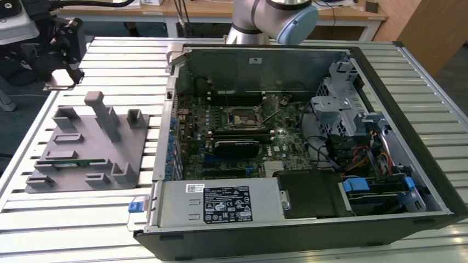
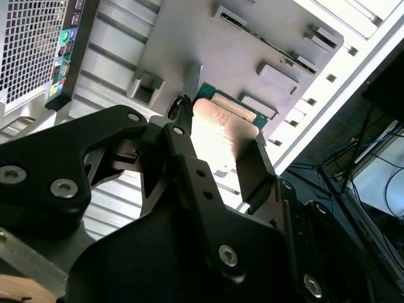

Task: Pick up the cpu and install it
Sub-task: 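Pick up the cpu and move it towards the insertion slot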

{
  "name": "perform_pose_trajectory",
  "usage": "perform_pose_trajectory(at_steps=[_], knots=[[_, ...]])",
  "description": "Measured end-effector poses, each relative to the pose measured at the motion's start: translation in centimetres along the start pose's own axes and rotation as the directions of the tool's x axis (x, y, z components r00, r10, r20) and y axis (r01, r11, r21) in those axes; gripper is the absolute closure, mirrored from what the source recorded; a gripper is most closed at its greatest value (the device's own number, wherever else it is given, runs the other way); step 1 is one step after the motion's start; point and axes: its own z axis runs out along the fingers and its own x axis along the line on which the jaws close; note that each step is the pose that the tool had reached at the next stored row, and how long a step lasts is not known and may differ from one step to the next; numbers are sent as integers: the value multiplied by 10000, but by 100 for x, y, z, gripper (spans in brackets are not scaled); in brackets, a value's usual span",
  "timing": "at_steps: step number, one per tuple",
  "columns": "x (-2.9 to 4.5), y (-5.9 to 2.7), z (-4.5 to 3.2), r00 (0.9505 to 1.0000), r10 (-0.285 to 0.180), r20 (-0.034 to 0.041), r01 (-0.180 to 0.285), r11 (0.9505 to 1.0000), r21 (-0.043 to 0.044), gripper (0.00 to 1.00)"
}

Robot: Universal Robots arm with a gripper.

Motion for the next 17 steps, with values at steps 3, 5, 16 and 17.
perform_pose_trajectory(at_steps=[3,5,16,17], knots=[[-80,3,0,10000,1,0,-1,10000,0,47],[-135,4,1,10000,0,0,0,10000,0,47],[-397,12,3,10000,1,0,-1,10000,0,47],[-420,13,3,10000,0,-1,0,10000,0,47]])
